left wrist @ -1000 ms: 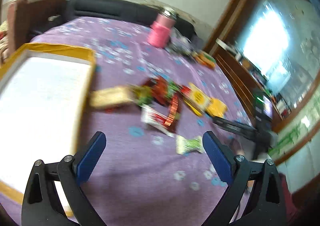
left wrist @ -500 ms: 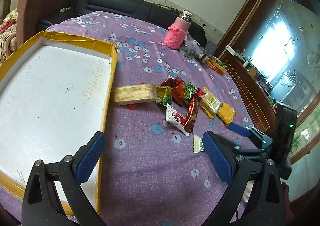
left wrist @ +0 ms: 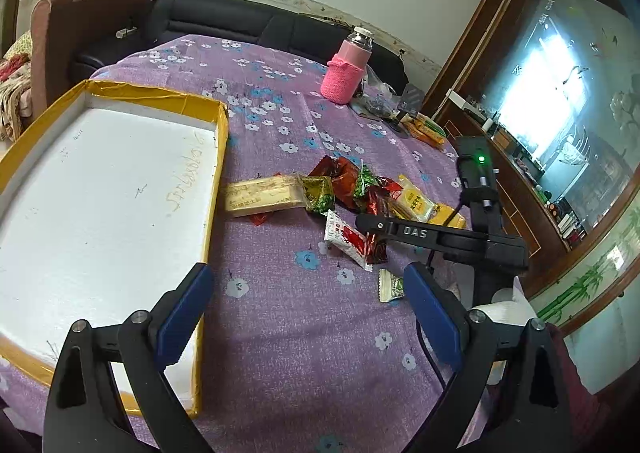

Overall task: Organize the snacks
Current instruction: 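Grasp the red chocolate bar with the right tool while the left tool approaches a green candy, then grasp the green-wrapped candy with the left tool while the right tool lifts the red bar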

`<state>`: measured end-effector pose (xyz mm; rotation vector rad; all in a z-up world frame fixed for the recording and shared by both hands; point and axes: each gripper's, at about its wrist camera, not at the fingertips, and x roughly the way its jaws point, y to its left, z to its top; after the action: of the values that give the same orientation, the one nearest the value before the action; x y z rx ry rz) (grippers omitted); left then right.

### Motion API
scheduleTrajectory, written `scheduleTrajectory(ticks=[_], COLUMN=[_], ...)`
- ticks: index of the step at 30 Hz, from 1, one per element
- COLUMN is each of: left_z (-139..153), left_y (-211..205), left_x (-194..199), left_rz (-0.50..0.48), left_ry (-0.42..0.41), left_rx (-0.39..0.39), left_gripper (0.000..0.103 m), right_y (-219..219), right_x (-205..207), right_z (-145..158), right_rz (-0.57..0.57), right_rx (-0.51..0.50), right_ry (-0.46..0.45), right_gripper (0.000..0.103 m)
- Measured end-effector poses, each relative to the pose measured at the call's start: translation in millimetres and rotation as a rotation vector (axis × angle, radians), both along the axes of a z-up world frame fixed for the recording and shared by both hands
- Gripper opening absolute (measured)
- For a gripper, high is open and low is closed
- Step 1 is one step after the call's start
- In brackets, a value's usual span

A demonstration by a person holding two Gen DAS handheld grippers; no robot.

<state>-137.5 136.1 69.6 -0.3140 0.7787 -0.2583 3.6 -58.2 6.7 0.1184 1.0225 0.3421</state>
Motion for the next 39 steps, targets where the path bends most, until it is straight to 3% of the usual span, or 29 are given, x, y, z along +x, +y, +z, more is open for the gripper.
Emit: scheduleTrajectory(ticks=[5,11,16,22,23,24,26,31,34,37,38,39], left_z=[-8.2,-13.8,-14.6,-15.6,-20.9,-28.0,-44.5,-49.4,-49.6,-50.5,-51.6,-52.2], left_y=[-11.6,-41.3,-76.6,-147.0,-154.6,-160.6,-168.1,-168.1,-168.8,-175.0,-177.5,-178.5], left_x=[5.0,5.8,0.9,7.5,13.6,22.2,39.8,55.0,58.3,61.2,61.0,61.2], left_rz=[-0.042,-0.127,-0.243,-0.470,-0.498,-0.525,-0.543,-0.513,-0.507,-0.501,-0.489,-0.488], left_ry=[0.029,0.050,0.044,-0.049,-0.038,-0.009,0.064,0.075,0.076,0.079,0.078,0.078], left_rx=[0.015,0.044,0.070,0.307,0.329,0.343,0.360,0.317,0.291,0.328,0.348,0.350], left_gripper=[0.096,0.096,0.096,0.094,0.080,0.055,0.033,0.031,0.042,0.042,0.026,0.016], right_y=[-9.7,-43.1,-78.3,-119.4,-122.3,-126.2,-133.6,-138.1,-135.9,-130.2,-128.3,-126.4], right_x=[-26.4,-45.6,-57.0,-62.7,-63.9,-66.0,-70.2,-77.8,-78.5,-74.8,-74.1,-72.8], right_z=[9.0,25.1,28.8,17.0,16.6,15.8,15.0,17.6,15.6,10.0,8.0,5.6], right_rz=[0.060,0.038,-0.039,-0.117,-0.123,-0.129,-0.137,-0.134,-0.126,-0.125,-0.126,-0.129], right_rx=[0.079,0.197,0.144,0.182,0.188,0.197,0.210,0.213,0.207,0.204,0.201,0.198], right_ry=[-0.016,-0.013,-0.039,-0.005,-0.002,0.000,0.001,-0.012,-0.011,0.004,0.009,0.015], right_gripper=[0.026,0.026,0.027,0.028,0.029,0.030,0.030,0.030,0.030,0.030,0.030,0.030])
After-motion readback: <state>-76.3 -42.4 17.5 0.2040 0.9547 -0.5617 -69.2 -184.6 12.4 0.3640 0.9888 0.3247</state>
